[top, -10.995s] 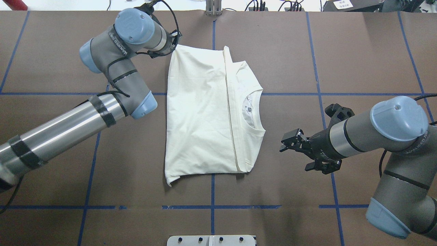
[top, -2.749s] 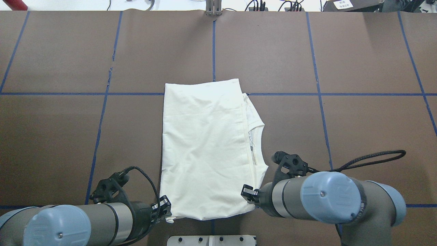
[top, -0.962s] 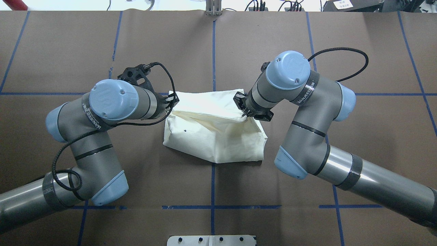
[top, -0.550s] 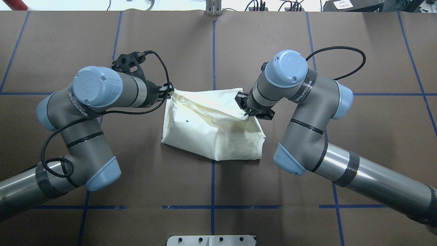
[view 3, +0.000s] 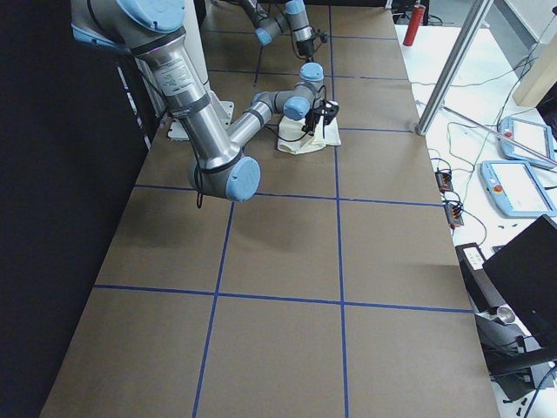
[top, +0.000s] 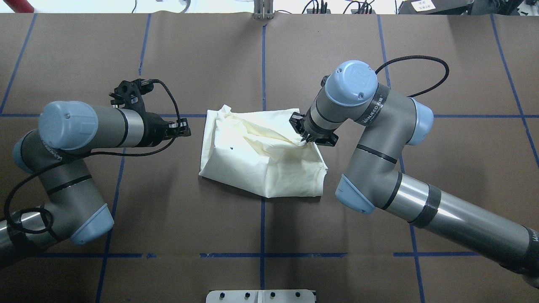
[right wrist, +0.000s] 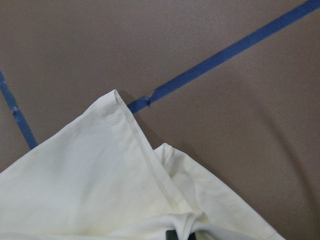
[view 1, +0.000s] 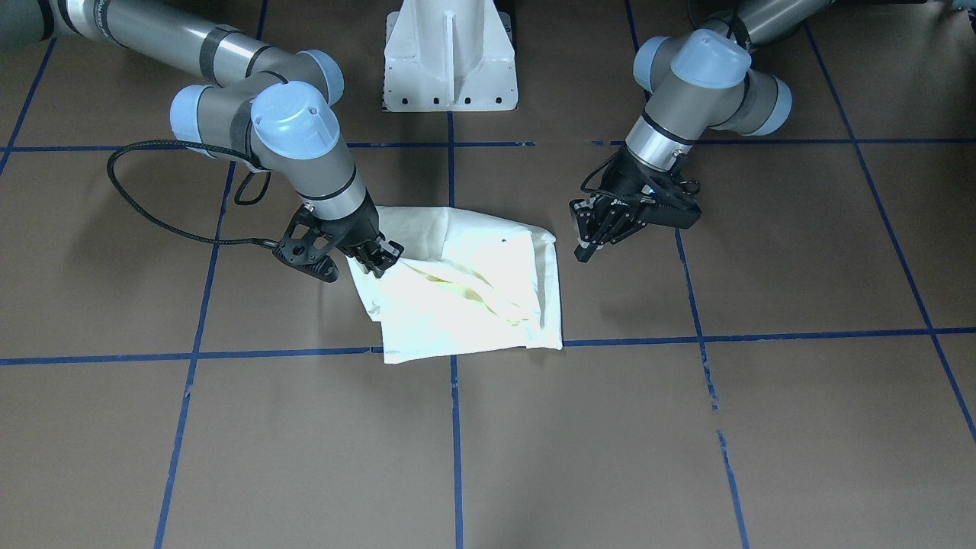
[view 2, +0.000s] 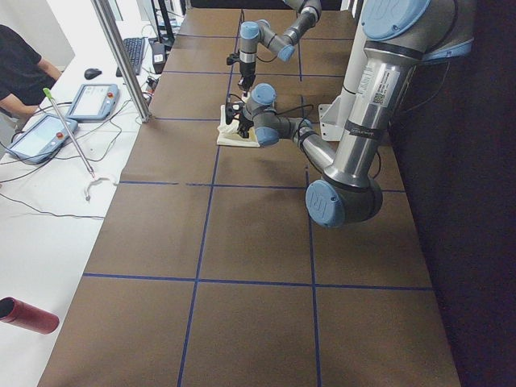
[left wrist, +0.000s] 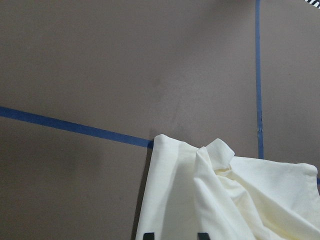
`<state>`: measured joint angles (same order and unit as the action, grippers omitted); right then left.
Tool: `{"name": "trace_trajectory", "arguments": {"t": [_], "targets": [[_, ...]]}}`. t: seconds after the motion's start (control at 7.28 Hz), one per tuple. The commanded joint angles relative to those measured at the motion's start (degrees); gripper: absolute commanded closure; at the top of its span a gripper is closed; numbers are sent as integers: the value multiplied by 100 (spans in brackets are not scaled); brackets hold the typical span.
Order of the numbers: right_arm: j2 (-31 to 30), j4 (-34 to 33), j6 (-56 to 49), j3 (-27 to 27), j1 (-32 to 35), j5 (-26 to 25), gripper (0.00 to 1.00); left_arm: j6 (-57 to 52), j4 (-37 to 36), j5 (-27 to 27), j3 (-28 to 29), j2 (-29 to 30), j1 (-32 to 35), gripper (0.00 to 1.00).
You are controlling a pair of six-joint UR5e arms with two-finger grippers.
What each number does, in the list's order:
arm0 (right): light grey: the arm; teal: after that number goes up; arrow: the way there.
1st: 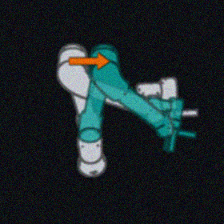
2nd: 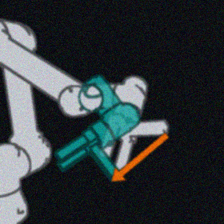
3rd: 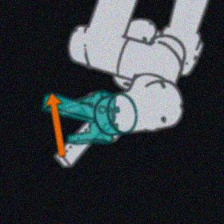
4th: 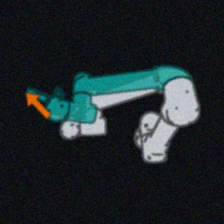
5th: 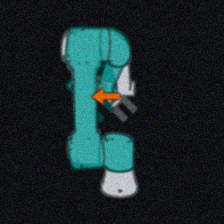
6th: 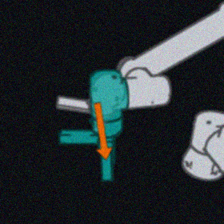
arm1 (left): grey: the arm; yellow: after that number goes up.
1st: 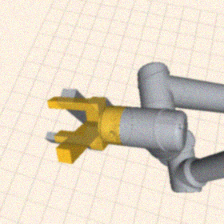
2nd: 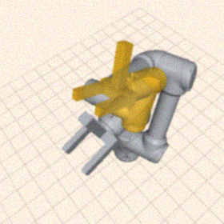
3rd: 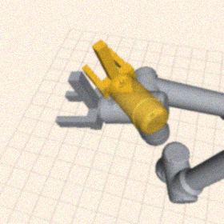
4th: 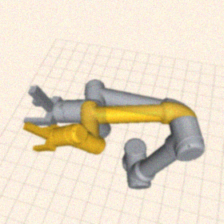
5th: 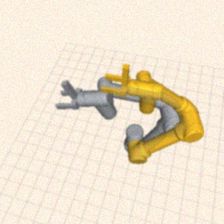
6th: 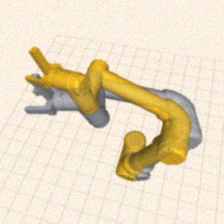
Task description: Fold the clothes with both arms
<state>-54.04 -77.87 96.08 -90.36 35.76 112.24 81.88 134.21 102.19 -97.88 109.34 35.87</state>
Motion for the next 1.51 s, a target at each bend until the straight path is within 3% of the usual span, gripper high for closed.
{"name": "trace_trajectory", "arguments": {"t": [0.0,0.27,0.41,0.69,0.82,1.1,1.37], "targets": [[87,0,7,80,27,9,100,29,1164,168,740,87,-27,100],[95,0,7,80,36,26,100,38,1327,248,1051,324,-45,100],[95,0,7,80,36,26,100,21,1458,693,1069,316,-80,100],[95,0,16,71,36,44,100,30,1949,863,1367,325,-290,100],[95,0,16,71,36,44,100,12,2012,1256,1437,325,-326,100],[95,0,16,71,54,61,100,12,3105,2107,1683,220,-326,100],[95,0,7,71,54,62,100,47,4868,2822,1815,-348,-300,100]]}}
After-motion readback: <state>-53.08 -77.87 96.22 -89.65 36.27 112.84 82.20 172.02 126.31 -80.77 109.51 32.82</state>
